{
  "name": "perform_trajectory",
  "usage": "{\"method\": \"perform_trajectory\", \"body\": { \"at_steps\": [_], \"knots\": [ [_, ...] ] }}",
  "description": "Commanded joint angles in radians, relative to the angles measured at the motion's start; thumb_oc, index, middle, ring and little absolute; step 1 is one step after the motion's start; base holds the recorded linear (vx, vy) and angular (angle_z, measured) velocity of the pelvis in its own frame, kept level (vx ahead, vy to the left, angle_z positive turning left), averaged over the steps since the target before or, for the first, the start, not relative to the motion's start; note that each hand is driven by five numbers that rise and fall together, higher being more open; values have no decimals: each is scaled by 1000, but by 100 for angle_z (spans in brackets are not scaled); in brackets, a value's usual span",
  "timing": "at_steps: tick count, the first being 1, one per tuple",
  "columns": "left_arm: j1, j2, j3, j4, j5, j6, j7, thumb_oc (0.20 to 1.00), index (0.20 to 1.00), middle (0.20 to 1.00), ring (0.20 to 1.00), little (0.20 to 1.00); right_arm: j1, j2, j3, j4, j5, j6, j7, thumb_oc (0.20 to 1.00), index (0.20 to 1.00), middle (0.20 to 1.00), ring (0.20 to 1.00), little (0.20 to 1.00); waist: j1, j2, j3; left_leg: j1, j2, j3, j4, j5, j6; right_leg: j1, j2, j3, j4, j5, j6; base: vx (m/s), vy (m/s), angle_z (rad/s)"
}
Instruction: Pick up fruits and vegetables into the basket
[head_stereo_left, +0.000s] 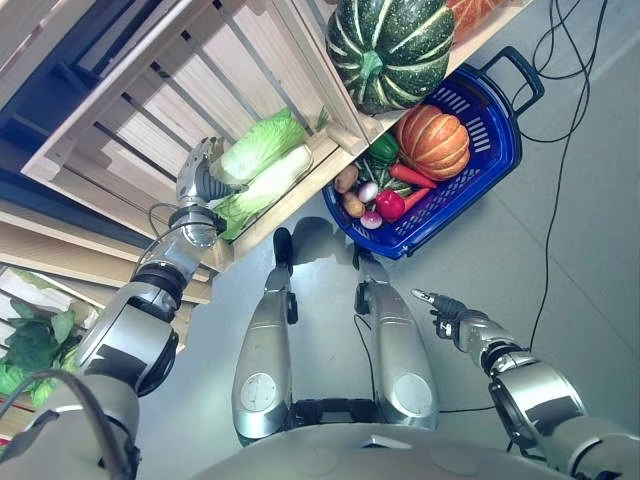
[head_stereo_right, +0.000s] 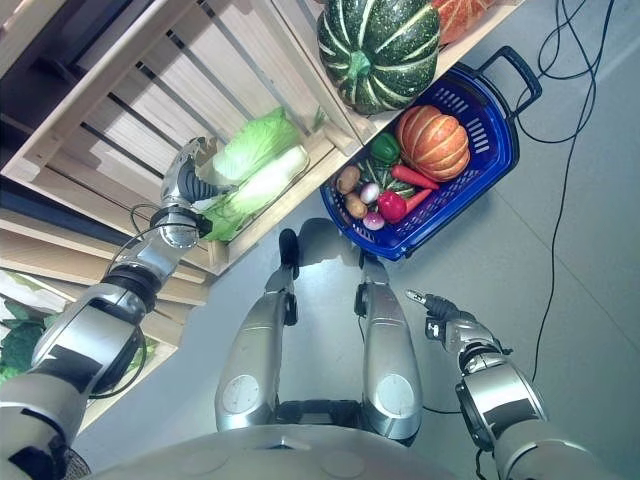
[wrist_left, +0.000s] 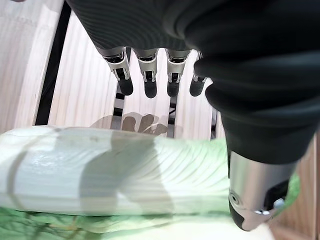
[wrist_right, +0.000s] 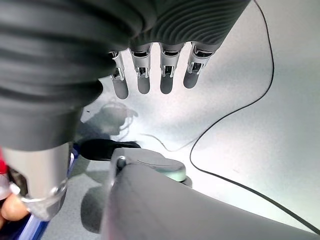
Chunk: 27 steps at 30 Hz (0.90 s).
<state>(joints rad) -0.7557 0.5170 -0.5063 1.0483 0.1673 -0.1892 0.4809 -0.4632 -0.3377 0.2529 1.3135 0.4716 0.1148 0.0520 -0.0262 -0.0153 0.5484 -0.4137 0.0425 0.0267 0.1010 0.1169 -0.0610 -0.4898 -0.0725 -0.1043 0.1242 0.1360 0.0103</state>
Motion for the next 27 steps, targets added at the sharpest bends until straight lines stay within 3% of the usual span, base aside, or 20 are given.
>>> {"method": "perform_trajectory", "body": {
  "at_steps": [1, 27],
  "knots": [
    [-26, 22, 11, 68, 39, 13, 47, 1000, 1000, 1000, 1000, 1000, 28, -20, 48, 5, 13, 25, -8, 1000, 1000, 1000, 1000, 1000, 4, -10, -28, -72, -28, 12, 113, -88, 32, -35, 10, 4, 164, -131, 37, 2, 17, -6],
    [-86, 18, 13, 264, 46, 107, 1, 1000, 1000, 1000, 1000, 1000, -43, -29, 84, 16, 1, 55, -8, 1000, 1000, 1000, 1000, 1000, -24, -9, -28, -117, -25, 13, 136, -80, 27, -82, 25, 26, 193, -138, 30, 1, 8, -2]
  ]
}}
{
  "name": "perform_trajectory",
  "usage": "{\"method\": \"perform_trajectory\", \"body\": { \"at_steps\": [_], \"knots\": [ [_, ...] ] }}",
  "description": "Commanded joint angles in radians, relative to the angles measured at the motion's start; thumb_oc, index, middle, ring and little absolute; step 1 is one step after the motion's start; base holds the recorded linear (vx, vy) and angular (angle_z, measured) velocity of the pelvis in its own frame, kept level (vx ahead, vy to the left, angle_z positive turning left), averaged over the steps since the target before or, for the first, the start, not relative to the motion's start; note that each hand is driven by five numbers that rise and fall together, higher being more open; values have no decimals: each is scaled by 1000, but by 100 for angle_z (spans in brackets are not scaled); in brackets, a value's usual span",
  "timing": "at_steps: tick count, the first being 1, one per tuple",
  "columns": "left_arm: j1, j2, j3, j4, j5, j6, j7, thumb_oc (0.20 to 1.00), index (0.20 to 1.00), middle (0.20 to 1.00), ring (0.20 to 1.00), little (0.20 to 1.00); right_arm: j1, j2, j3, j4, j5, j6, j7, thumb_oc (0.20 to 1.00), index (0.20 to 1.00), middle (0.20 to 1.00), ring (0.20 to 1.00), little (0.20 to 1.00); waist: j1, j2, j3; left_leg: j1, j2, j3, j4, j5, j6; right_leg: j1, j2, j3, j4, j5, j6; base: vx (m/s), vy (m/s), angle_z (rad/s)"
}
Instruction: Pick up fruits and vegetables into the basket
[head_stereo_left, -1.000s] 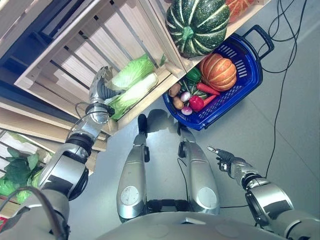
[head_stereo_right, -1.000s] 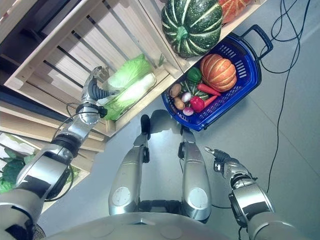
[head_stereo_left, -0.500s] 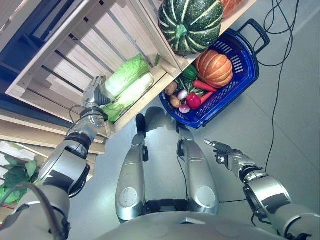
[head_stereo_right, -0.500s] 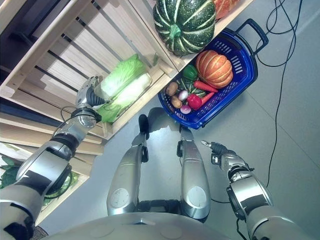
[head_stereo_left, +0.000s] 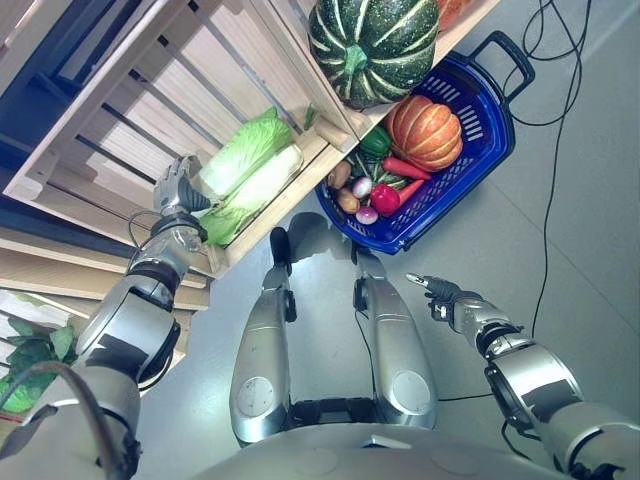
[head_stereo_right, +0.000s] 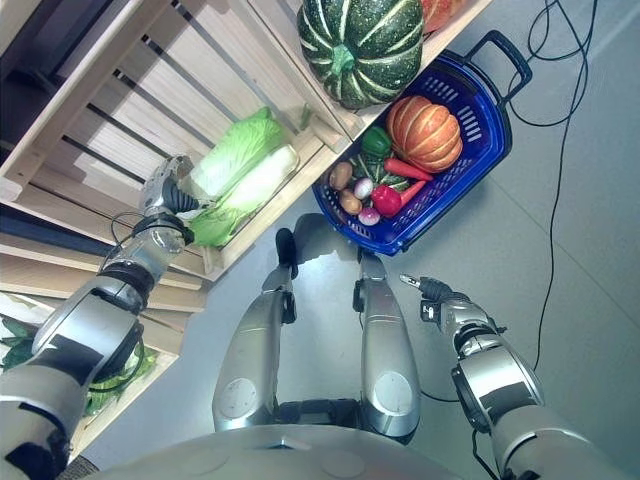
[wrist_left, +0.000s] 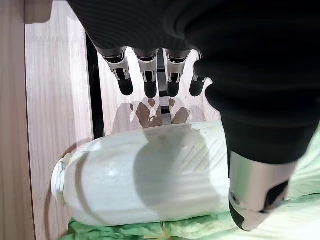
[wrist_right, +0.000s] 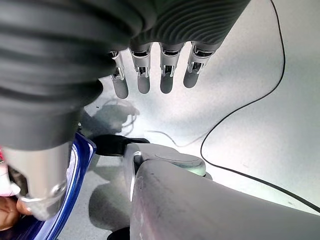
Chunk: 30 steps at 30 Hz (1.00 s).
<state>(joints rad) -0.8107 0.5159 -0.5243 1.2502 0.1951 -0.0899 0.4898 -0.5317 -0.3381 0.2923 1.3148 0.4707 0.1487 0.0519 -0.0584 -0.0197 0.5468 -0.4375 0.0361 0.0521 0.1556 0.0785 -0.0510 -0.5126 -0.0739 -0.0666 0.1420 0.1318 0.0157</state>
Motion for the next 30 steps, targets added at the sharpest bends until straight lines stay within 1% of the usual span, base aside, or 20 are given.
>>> {"method": "perform_trajectory", "body": {
  "at_steps": [1, 7, 15, 24, 30],
  "knots": [
    [-36, 18, 26, 63, 16, 11, -18, 1000, 1000, 1000, 1000, 1000, 21, -29, 47, 14, 2, 25, -8, 1000, 1000, 1000, 1000, 1000, 7, -6, -27, -96, -19, -12, 83, -42, 17, -61, 28, -11, 175, -134, 25, -4, 18, -7],
    [-60, 18, 7, 75, 20, 14, -55, 1000, 1000, 1000, 1000, 1000, 9, -30, 52, 17, 0, 28, -4, 1000, 1000, 1000, 1000, 1000, 2, -10, -27, -104, -17, -9, 81, -41, 18, -71, 32, -5, 177, -133, 25, -1, 2, -1],
    [-84, 15, -24, 81, 19, -8, -128, 1000, 1000, 1000, 1000, 1000, -4, -29, 57, 15, -4, 34, -3, 1000, 1000, 1000, 1000, 1000, -4, -12, -27, -109, -17, -6, 81, -39, 18, -76, 36, 1, 172, -127, 27, -1, 0, 0],
    [-86, 5, -38, 95, 26, 15, -158, 1000, 1000, 1000, 1000, 1000, -10, -22, 62, 19, -3, 29, -7, 1000, 1000, 1000, 1000, 1000, -6, -19, -27, -112, -16, -6, 78, -38, 17, -76, 42, 5, 167, -126, 26, 0, 0, -2],
    [-102, 9, -45, 108, 30, 10, -189, 1000, 1000, 1000, 1000, 1000, -18, -22, 66, 17, -1, 37, -5, 1000, 1000, 1000, 1000, 1000, -8, -27, -27, -115, -13, -5, 77, -36, 16, -81, 46, 7, 167, -123, 26, 0, 0, 0]
  ]
}}
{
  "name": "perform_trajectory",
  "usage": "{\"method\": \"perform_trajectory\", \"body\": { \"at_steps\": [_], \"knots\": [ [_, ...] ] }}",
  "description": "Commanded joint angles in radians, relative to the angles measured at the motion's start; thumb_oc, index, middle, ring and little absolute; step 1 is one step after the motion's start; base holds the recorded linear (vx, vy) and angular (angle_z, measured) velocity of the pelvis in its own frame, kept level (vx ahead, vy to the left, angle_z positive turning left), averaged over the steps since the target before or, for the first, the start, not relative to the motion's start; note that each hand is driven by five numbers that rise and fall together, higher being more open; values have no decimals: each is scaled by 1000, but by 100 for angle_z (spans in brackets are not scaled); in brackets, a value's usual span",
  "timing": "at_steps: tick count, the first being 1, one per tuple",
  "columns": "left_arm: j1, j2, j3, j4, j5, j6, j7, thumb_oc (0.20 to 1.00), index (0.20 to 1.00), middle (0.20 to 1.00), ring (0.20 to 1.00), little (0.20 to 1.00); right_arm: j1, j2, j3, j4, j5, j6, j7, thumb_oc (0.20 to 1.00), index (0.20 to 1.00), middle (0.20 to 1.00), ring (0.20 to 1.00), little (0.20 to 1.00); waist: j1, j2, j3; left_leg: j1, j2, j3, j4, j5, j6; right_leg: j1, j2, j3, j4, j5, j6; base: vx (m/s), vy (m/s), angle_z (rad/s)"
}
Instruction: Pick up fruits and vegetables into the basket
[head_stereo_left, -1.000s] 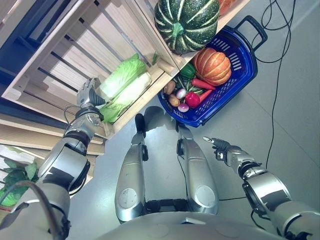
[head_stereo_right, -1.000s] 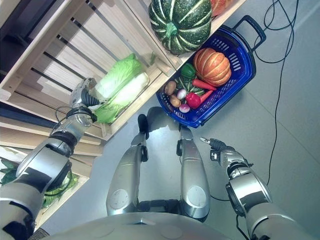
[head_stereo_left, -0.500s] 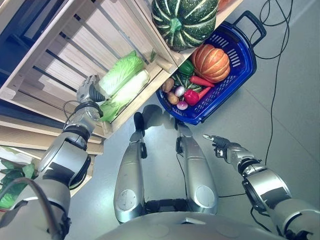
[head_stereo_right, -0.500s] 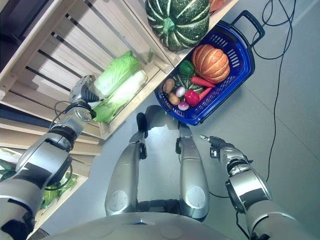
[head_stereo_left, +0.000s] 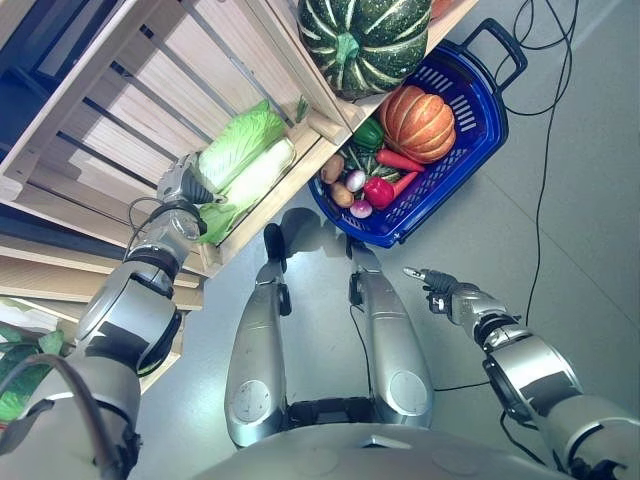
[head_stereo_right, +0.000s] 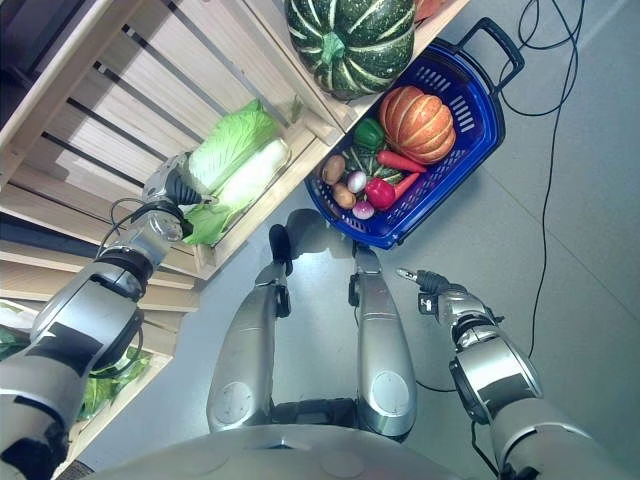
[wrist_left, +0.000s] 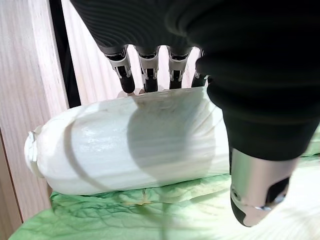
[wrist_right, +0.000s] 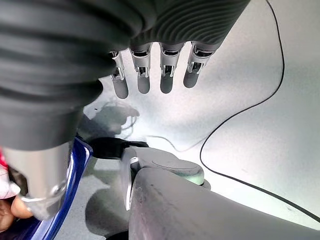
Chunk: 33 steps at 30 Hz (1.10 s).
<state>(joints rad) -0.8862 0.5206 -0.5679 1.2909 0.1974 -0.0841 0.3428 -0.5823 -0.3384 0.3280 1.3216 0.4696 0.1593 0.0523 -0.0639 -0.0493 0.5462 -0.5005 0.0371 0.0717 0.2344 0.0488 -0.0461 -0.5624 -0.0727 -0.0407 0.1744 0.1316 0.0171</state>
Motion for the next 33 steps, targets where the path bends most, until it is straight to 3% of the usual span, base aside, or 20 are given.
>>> {"method": "perform_trajectory", "body": {
  "at_steps": [1, 4, 6, 7, 9, 10, 26, 33],
  "knots": [
    [-28, 3, -3, 69, 30, 6, -43, 1000, 1000, 1000, 1000, 1000, 31, -21, 31, 12, 0, 26, -5, 1000, 1000, 1000, 1000, 1000, -2, 2, -26, -54, -14, -25, -2, -6, 11, -32, 45, -19, 136, -123, 24, 0, 0, 0],
    [-36, 1, -7, 73, 27, 18, -52, 1000, 1000, 1000, 1000, 1000, 28, -20, 32, 13, 1, 25, -3, 1000, 1000, 1000, 1000, 1000, -3, 1, -26, -54, -14, -26, -3, -5, 11, -33, 46, -19, 135, -122, 25, 0, 0, 0],
    [-36, 0, -7, 75, 30, 24, -53, 865, 865, 865, 865, 865, 27, -19, 33, 14, 2, 26, -3, 1000, 1000, 1000, 1000, 1000, -3, 0, -26, -54, -14, -26, -4, -5, 11, -32, 46, -18, 134, -122, 25, 0, 0, 0],
    [-34, -1, -5, 77, 38, 29, -55, 592, 592, 592, 592, 592, 27, -17, 33, 14, 3, 25, -4, 1000, 1000, 1000, 1000, 1000, -3, -2, -26, -54, -13, -26, -5, -4, 10, -32, 47, -18, 133, -121, 25, 0, 0, 0],
    [-34, -1, -5, 78, 41, 30, -56, 501, 501, 501, 501, 501, 25, -17, 33, 14, 3, 26, -5, 1000, 1000, 1000, 1000, 1000, -3, -2, -26, -54, -13, -26, -5, -4, 10, -33, 47, -17, 133, -120, 25, 0, 0, 0],
    [-36, -2, -5, 80, 41, 34, -58, 200, 200, 200, 200, 200, 22, -18, 34, 15, 3, 29, -3, 1000, 1000, 1000, 1000, 1000, -3, -3, -26, -55, -13, -25, -5, -3, 10, -32, 48, -17, 131, -120, 24, 0, 0, 0],
    [-38, -9, -10, 86, 24, 46, -73, 200, 200, 200, 200, 200, 15, -15, 41, 17, 8, 29, -5, 1000, 1000, 1000, 1000, 1000, -5, -3, -26, -63, -13, -26, -10, 0, 8, -42, 50, -17, 127, -116, 25, 0, 0, 0],
    [-33, -7, 8, 85, -44, 19, -55, 200, 200, 200, 200, 200, 13, -17, 37, 22, 20, 20, -9, 1000, 1000, 1000, 1000, 1000, -3, 1, -26, -56, -15, -29, -17, 1, 9, -36, 49, -17, 123, -118, 25, 0, 1, -1]
  ]
}}
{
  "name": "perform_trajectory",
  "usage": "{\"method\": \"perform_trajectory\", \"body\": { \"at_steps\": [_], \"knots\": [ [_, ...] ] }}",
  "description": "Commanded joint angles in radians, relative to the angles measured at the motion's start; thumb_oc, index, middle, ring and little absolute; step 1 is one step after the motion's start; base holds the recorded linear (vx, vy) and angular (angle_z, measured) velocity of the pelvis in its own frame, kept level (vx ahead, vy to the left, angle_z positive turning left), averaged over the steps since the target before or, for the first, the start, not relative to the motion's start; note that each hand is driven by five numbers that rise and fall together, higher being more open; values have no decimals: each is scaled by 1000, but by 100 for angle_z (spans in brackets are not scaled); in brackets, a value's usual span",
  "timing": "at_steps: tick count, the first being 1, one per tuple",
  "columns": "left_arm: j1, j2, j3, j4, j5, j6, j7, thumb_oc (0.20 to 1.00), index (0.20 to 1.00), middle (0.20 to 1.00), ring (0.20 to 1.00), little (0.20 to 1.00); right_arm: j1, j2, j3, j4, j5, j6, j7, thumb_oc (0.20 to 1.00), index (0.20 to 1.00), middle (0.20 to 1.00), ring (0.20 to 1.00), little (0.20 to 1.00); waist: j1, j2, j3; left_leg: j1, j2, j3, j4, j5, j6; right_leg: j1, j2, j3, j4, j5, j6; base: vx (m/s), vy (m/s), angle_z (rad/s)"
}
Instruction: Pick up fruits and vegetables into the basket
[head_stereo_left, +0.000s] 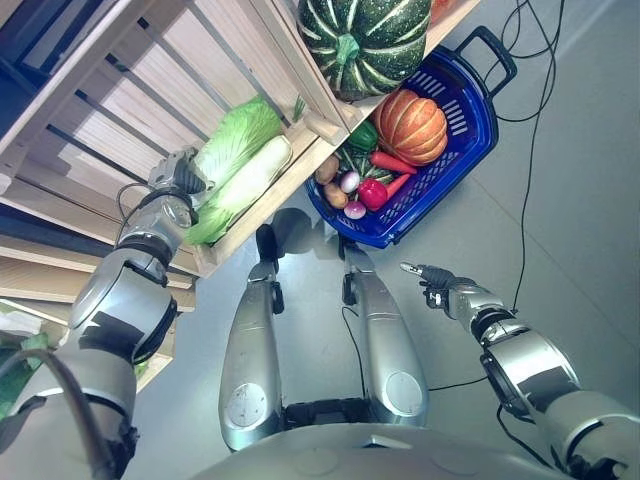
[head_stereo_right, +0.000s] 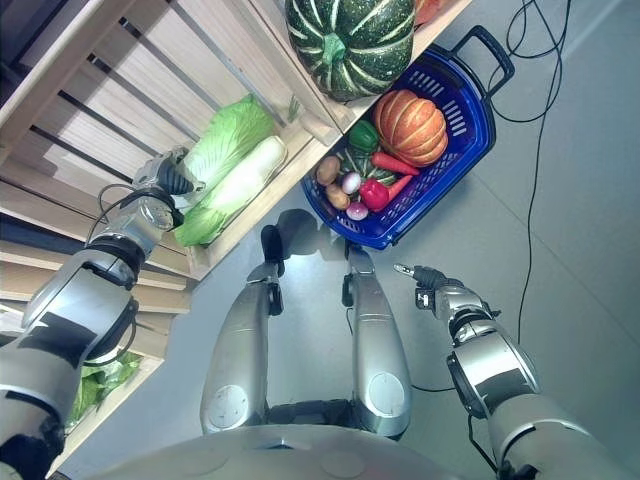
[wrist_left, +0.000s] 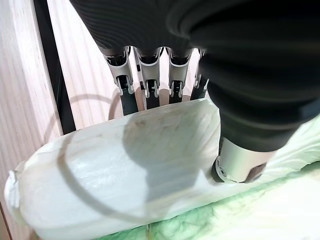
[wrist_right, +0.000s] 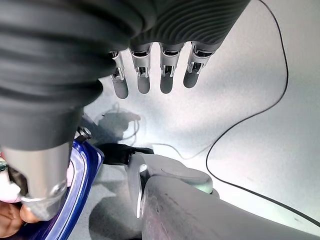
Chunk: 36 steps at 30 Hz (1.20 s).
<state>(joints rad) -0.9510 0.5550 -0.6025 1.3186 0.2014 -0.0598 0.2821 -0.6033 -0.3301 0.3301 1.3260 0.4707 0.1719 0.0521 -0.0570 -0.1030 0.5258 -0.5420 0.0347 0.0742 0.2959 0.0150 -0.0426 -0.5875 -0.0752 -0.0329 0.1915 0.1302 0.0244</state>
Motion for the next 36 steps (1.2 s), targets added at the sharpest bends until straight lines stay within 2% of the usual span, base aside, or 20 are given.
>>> {"method": "perform_trajectory", "body": {
  "at_steps": [1, 8, 11, 24, 27, 28, 32, 36],
  "knots": [
    [36, -40, 55, 53, -95, -26, 19, 200, 200, 200, 200, 200, 38, -25, 32, 17, 29, -3, -14, 1000, 1000, 1000, 1000, 1000, -8, 55, -6, -10, -12, -31, -81, 34, 6, -8, 52, -25, 104, -117, 19, 0, 0, 0],
    [60, -23, 139, 5, -273, -144, 35, 200, 200, 200, 200, 200, 42, -40, -13, 9, 116, -64, -68, 1000, 1000, 1000, 1000, 1000, 4, 57, -6, 3, -12, -34, -81, 32, 2, 8, 47, -32, 103, -119, 21, 0, 0, 0],
    [79, -14, 177, -59, -344, -185, 38, 200, 200, 200, 200, 200, 49, -55, -60, -7, 160, -122, -111, 1000, 1000, 1000, 1000, 1000, 12, 58, -6, 16, -12, -35, -86, 29, 2, 20, 47, -38, 103, -123, 23, 0, 0, 0],
    [156, 2, 246, -348, -502, -247, 37, 200, 200, 200, 200, 200, 82, -53, -179, -156, 282, -336, -240, 1000, 1000, 1000, 1000, 1000, 38, 51, -6, 36, -15, -46, -93, 12, 8, 44, 42, -60, 99, -125, 29, 2, -31, 2],
    [172, 0, 249, -399, -497, -251, 50, 200, 200, 200, 200, 200, 95, -48, -188, -200, 297, -359, -258, 1000, 1000, 1000, 1000, 1000, 41, 51, -6, 37, -16, -48, -94, 11, 10, 46, 42, -62, 97, -124, 29, 7, -24, 6],
    [192, -4, 252, -464, -490, -281, 56, 200, 200, 200, 200, 200, 112, -40, -200, -261, 312, -395, -279, 1000, 1000, 1000, 1000, 1000, 44, 50, -6, 35, -19, -51, -94, 9, 11, 45, 41, -64, 96, -122, 30, 4, -33, 5],
    [225, -8, 253, -564, -457, -327, 62, 200, 200, 200, 200, 200, 135, -34, -210, -374, 330, -463, -321, 1000, 1000, 1000, 1000, 1000, 51, 51, -6, 35, -23, -56, -97, 7, 15, 46, 36, -72, 92, -120, 32, 1, -16, 3],
    [254, -11, 252, -669, -407, -351, 81, 200, 200, 200, 200, 200, 151, -33, -208, -560, 322, -526, -393, 1000, 1000, 1000, 1000, 1000, 51, 50, -6, 31, -29, -58, -94, 6, 15, 45, 32, -78, 90, -117, 33, 1, -9, 4]
  ]
}}
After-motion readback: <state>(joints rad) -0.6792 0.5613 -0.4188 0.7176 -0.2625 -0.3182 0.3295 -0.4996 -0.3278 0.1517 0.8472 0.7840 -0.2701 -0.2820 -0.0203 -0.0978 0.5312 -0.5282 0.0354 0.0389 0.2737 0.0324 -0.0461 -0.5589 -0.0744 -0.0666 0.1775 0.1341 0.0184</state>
